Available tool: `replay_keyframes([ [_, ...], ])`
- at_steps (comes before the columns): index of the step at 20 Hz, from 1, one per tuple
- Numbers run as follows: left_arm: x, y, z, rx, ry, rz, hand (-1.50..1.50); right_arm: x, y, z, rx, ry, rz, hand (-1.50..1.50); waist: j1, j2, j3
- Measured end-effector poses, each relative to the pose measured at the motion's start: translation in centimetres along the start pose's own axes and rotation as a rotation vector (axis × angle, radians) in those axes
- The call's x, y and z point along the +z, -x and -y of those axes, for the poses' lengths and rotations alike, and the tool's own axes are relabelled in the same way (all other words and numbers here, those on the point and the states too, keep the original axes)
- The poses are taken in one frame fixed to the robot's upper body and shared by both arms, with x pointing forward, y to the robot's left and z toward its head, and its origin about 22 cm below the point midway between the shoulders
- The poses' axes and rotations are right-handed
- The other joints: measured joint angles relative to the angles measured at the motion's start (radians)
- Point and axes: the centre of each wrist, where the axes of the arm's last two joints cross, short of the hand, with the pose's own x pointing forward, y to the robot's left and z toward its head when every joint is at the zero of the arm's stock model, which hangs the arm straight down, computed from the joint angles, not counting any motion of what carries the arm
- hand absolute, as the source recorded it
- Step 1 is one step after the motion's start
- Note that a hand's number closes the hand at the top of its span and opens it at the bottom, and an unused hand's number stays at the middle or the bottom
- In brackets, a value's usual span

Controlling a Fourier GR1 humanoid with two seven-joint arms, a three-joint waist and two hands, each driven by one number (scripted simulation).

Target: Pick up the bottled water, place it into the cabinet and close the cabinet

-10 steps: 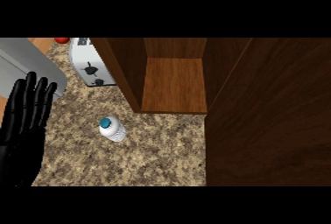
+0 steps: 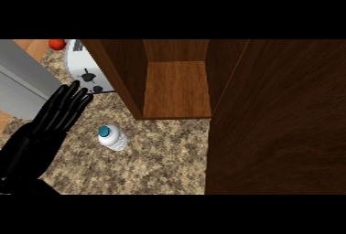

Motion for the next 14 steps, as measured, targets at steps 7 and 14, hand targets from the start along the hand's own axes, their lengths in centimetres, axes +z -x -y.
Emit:
replay_keyframes([
  [7, 2.1, -1.1, -2.3, 0.094, 0.09, -0.097, -1.5, 4.1, -3.4, -0.4, -0.059, -0.01, -0.094, -1.5, 0.011, -0.004, 0.001],
  [14, 3.7, -2.3, -2.7, 0.089, 0.079, -0.151, -1.5, 6.4, -4.0, -0.9, -0.064, -0.011, -0.134, -1.5, 0.014, -0.004, 0.002],
])
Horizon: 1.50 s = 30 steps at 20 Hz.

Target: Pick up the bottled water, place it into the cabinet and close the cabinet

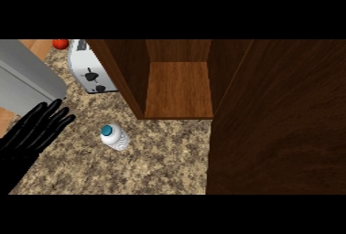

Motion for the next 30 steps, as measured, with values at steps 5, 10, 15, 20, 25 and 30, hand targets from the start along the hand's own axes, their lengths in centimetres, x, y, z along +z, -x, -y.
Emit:
replay_keyframes([
  [5, 0.8, 1.3, -0.8, -0.016, -0.018, -0.025, -1.5, 1.0, 0.0, 0.1, 0.012, 0.002, -0.023, -1.5, -0.002, 0.0, 0.0],
  [10, 0.4, 3.4, -1.9, -0.023, -0.069, -0.038, -1.5, 2.1, 0.3, -0.1, 0.006, -0.003, -0.023, -1.5, -0.006, 0.001, 0.0],
  [15, -0.2, 6.1, -3.1, -0.052, -0.126, -0.06, -1.5, 3.2, 0.5, 0.0, 0.013, 0.004, -0.02, -1.5, -0.011, 0.001, 0.0],
  [20, -0.7, 9.5, -3.9, -0.057, -0.137, -0.093, -1.5, 3.9, 0.4, -0.2, 0.011, -0.004, -0.022, -1.5, -0.014, 0.002, -0.001],
  [25, -1.2, 13.2, -4.3, -0.058, -0.151, -0.12, -1.5, 4.7, 0.5, 0.0, 0.024, -0.012, -0.02, -1.5, -0.017, 0.002, -0.001],
  [30, -1.9, 16.4, -4.6, -0.046, -0.182, -0.13, -1.5, 5.5, 0.5, -0.1, 0.011, -0.014, -0.025, -1.5, -0.02, 0.003, -0.001],
])
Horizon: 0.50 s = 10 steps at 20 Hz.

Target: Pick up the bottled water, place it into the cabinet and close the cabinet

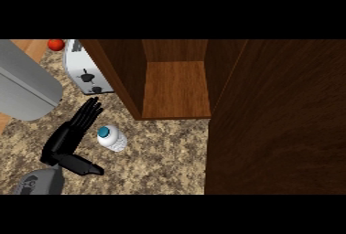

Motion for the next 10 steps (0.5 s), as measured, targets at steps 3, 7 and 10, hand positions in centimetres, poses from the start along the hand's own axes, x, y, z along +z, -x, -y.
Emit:
replay_keyframes([
  [3, 0.0, 2.2, -0.2, 0.005, -0.017, -0.005, -1.5, 0.3, 0.0, 0.1, 0.005, -0.007, 0.002, -1.5, -0.002, 0.001, 0.0],
  [7, 0.1, 4.4, -0.6, 0.002, -0.044, -0.005, -1.5, 0.7, 0.1, -0.4, -0.022, -0.001, 0.002, -1.5, -0.004, 0.001, -0.001],
  [10, 0.5, 6.0, -0.6, 0.019, -0.035, -0.024, -1.5, 1.2, 0.1, -0.6, -0.029, -0.007, 0.002, -1.5, -0.006, 0.002, -0.001],
])
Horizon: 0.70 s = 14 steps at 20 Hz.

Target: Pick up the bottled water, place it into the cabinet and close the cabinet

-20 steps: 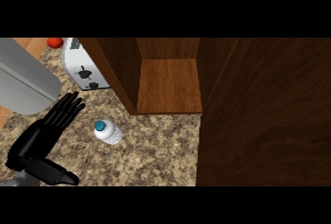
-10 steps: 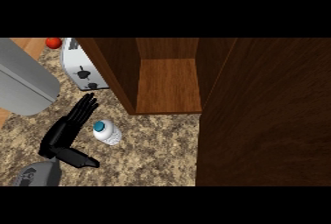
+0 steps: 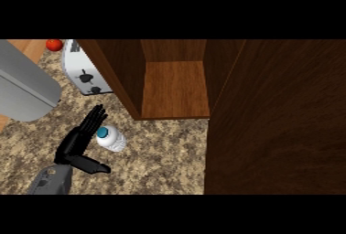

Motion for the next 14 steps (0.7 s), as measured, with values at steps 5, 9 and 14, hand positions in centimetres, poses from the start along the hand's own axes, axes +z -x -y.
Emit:
replay_keyframes([
  [5, -0.5, 1.9, 1.0, 0.047, 0.046, -0.055, -1.5, 0.3, 0.0, -0.2, -0.009, -0.005, -0.002, -1.5, -0.002, 0.002, -0.001],
  [9, -0.5, 3.1, 1.8, 0.083, 0.064, -0.085, -1.5, 0.4, 0.0, -0.2, -0.003, -0.004, -0.005, -1.5, -0.004, 0.003, -0.001],
  [14, -0.5, 4.2, 2.8, 0.124, 0.036, -0.085, 1.5, 0.6, 0.1, -0.2, 0.004, 0.001, -0.001, -1.5, -0.004, 0.004, -0.001],
])
